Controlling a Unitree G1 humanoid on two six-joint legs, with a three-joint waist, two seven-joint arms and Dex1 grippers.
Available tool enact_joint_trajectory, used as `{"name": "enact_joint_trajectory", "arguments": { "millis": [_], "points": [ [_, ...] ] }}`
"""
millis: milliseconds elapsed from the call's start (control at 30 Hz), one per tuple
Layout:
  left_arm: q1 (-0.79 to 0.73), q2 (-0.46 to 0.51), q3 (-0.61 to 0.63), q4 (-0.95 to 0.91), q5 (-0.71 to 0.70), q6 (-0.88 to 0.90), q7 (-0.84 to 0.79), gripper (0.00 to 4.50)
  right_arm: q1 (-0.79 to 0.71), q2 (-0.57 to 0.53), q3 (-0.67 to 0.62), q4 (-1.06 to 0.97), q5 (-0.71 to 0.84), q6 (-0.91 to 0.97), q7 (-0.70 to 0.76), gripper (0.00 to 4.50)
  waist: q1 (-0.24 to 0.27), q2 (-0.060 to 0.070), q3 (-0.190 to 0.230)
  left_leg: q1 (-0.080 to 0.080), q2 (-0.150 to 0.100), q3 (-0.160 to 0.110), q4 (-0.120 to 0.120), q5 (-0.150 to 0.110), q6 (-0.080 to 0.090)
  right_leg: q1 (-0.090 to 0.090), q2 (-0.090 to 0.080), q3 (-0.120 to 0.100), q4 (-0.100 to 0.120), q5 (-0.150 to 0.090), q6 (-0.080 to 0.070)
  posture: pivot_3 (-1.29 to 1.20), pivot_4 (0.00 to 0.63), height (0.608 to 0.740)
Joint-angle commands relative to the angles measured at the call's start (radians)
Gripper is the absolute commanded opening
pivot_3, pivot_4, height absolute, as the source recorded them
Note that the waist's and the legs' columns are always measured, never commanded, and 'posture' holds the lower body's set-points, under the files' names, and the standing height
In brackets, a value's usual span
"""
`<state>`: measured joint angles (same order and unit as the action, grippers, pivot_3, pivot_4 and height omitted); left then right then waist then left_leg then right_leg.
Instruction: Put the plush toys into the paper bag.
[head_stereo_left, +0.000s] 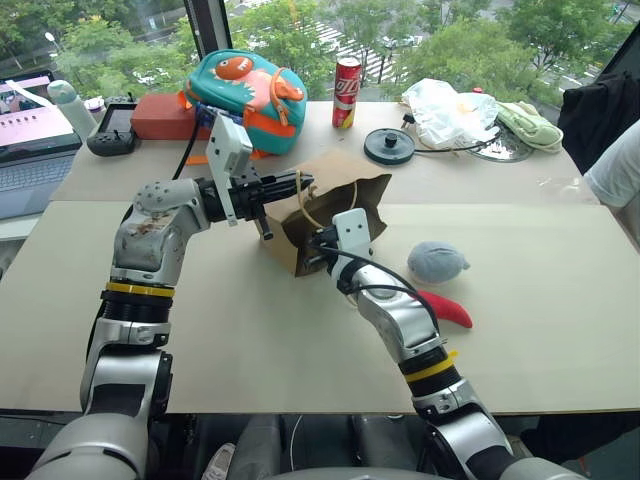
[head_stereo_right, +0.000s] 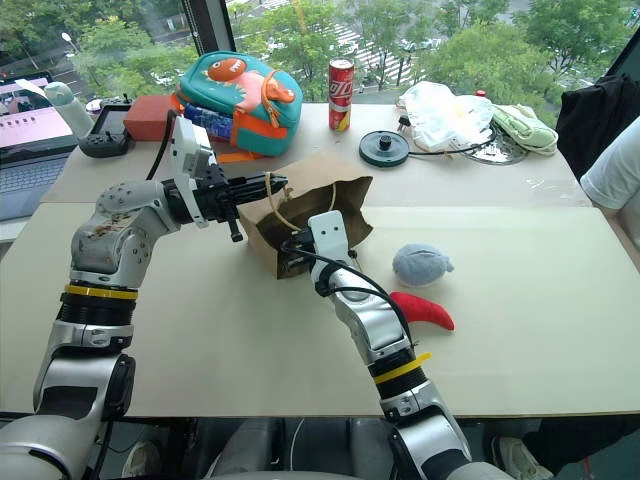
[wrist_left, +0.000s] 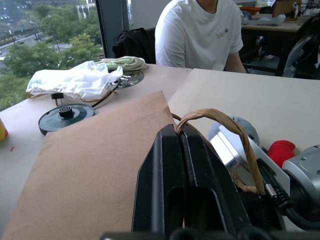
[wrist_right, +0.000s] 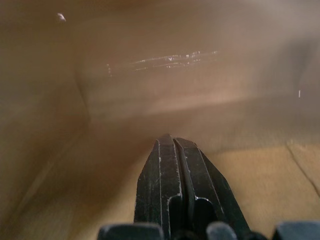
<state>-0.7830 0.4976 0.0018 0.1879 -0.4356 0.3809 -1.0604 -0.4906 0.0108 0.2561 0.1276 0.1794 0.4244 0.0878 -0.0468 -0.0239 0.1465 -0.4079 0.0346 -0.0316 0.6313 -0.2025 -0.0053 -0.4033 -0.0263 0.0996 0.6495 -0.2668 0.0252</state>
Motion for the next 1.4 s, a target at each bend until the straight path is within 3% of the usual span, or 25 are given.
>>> {"name": "enact_joint_trajectory", "arguments": {
  "millis": [33, 367, 733, 1067, 1400],
  "points": [
    [-0.017, 0.011, 0.032, -0.02, -0.011, -0.006, 0.01, 0.0, 0.015, -0.003, 0.004, -0.057, -0.021, 0.028, 0.029, 0.03, -0.001, 0.0, 0.0, 0.0, 0.0, 0.0, 0.0, 0.0, 0.0, 0.0, 0.0, 0.0, 0.0, 0.0, 0.0, 0.0, 0.15, 0.739],
    [-0.028, 0.002, 0.045, -0.023, -0.019, 0.012, 0.036, 0.0, 0.05, 0.004, 0.032, -0.076, -0.058, 0.18, 0.056, 0.03, -0.001, 0.0, 0.0, 0.001, 0.0, 0.0, 0.0, 0.0, 0.0, 0.0, 0.0, 0.0, 0.0, 0.0, 0.0, 0.0, 0.15, 0.739],
    [0.013, -0.006, 0.037, -0.143, -0.116, 0.155, 0.027, 0.0, -0.005, 0.016, 0.001, -0.048, -0.078, 0.228, 0.058, 0.03, -0.003, 0.0, 0.0, 0.001, 0.0, 0.0, 0.0, 0.0, 0.0, 0.0, 0.0, 0.0, 0.0, 0.0, 0.0, 0.0, 0.15, 0.739],
    [0.001, -0.018, 0.049, -0.131, -0.109, 0.149, 0.056, 0.0, 0.006, 0.021, -0.011, -0.054, -0.079, 0.281, 0.078, 0.03, -0.003, 0.0, 0.0, 0.001, 0.0, 0.0, 0.0, 0.0, 0.0, 0.001, 0.0, 0.0, 0.0, 0.0, 0.0, 0.0, 0.15, 0.739],
    [0.032, -0.008, 0.045, -0.139, -0.102, 0.137, 0.059, 0.0, 0.141, -0.057, -0.084, -0.556, -0.006, 0.341, 0.135, 0.03, 0.0, 0.0, 0.0, 0.0, 0.0, 0.0, -0.001, 0.0, 0.0, -0.001, 0.0, 0.0, 0.0, 0.0, 0.0, 0.0, 0.15, 0.739]
  ]
}}
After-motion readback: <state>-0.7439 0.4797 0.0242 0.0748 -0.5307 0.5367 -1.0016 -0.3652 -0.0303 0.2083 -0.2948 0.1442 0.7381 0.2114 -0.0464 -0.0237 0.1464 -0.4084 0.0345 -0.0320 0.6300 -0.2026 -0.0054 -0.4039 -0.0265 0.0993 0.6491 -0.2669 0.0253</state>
